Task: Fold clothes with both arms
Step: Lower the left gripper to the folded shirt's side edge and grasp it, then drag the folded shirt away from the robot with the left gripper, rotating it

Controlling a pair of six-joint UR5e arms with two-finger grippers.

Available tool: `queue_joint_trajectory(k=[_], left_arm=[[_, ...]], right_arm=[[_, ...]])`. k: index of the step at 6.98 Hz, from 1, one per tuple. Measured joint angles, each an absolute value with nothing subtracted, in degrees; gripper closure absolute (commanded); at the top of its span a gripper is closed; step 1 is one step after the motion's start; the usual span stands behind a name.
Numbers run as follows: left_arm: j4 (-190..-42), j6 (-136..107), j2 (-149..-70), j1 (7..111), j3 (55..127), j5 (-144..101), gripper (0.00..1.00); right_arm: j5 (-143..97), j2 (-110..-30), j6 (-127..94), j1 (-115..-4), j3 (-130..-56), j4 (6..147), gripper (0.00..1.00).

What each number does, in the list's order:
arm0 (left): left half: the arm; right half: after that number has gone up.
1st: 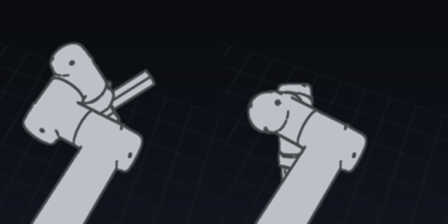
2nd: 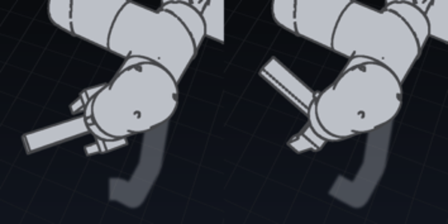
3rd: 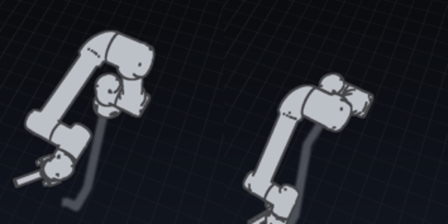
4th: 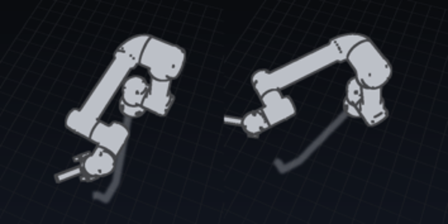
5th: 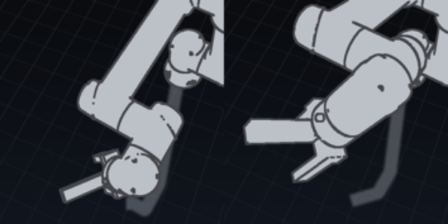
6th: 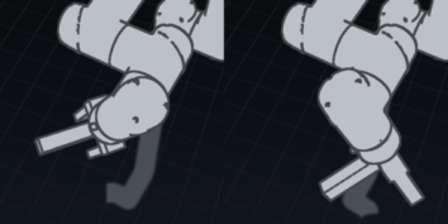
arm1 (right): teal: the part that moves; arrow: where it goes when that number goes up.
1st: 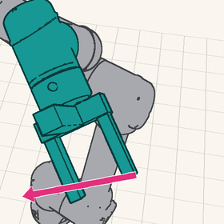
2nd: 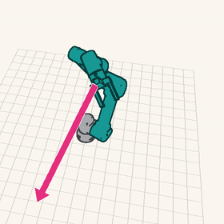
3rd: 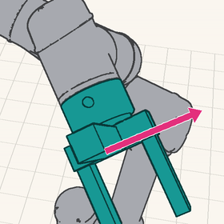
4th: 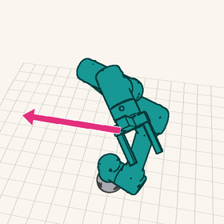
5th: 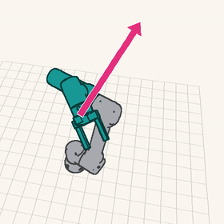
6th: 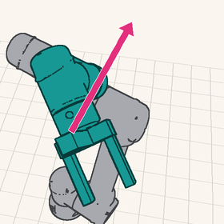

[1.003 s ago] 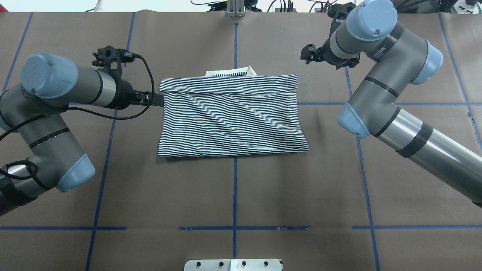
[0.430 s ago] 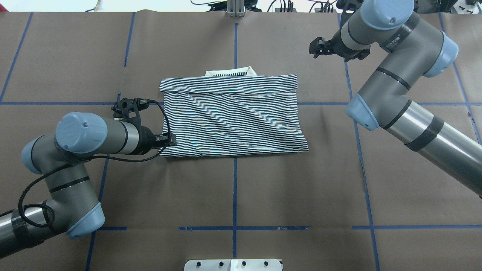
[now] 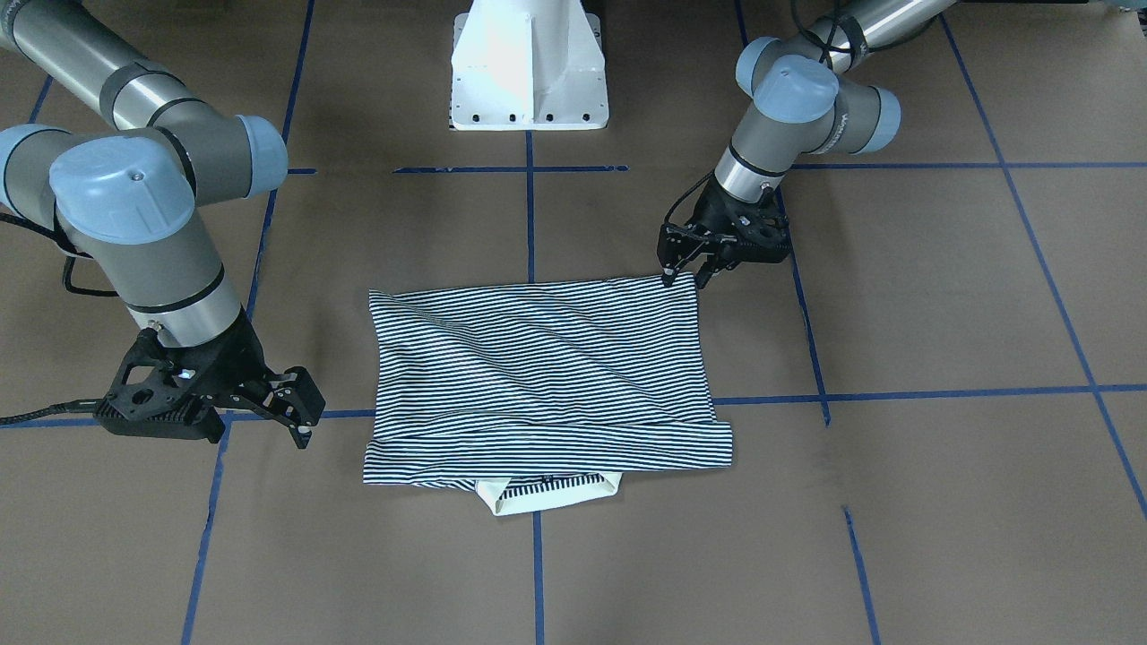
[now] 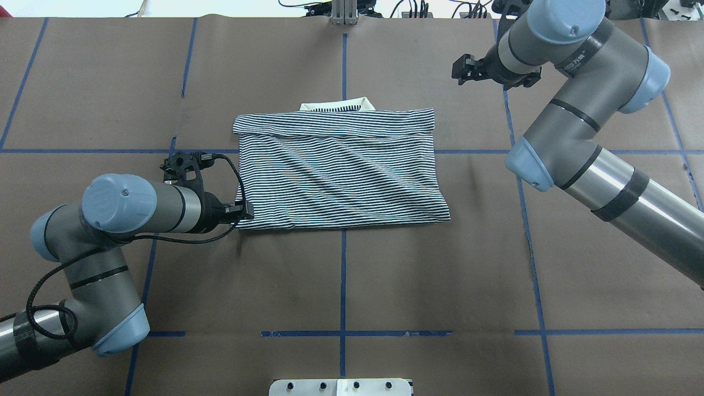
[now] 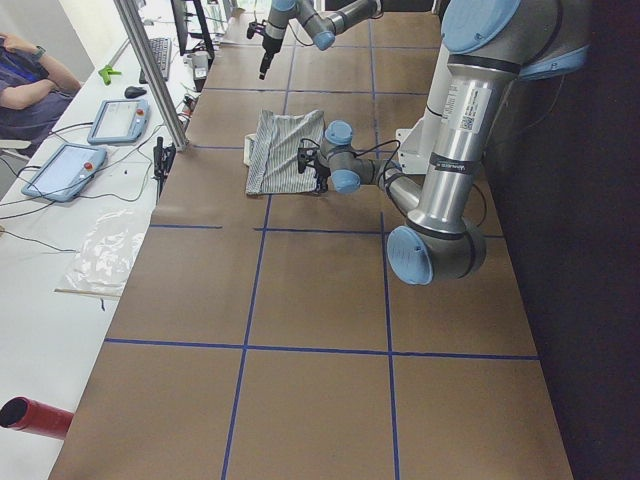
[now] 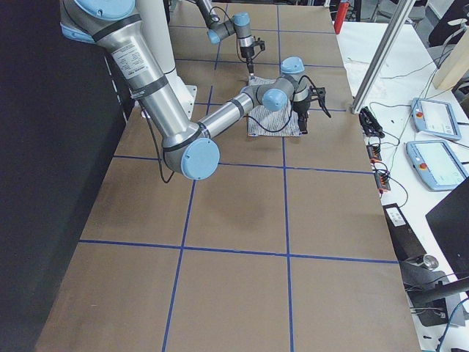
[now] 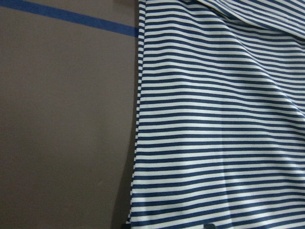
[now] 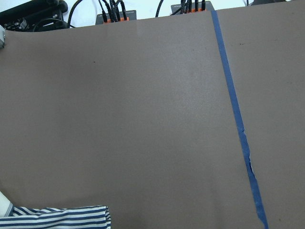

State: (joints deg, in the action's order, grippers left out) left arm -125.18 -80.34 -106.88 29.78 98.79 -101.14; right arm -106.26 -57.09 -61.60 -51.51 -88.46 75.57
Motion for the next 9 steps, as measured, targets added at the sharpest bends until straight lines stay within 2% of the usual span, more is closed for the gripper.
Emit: queue_joint_trajectory(k=[1, 2, 4, 9], left_arm=[[-125.14, -80.43, -106.66, 29.46, 98.79, -100.87, 0.43], [-125.12, -80.52, -106.57, 28.83, 98.70, -100.44, 0.64], [-125.15, -80.65, -106.53, 27.70, 98.57, -99.83, 1.00], [-125.18, -77.56, -105.95, 29.17, 99.10, -99.52, 1.00]], right_arm=[[-106.26, -57.14, -61.76, -51.51, -88.49, 75.55, 0.00], [-106.26, -57.23, -61.88, -51.51, -88.53, 75.56, 0.00], [-106.26, -57.68, -61.90, -51.56, -88.58, 75.52, 0.00], [-106.24, -57.83, -62.02, -51.53, -88.59, 75.50, 0.00]])
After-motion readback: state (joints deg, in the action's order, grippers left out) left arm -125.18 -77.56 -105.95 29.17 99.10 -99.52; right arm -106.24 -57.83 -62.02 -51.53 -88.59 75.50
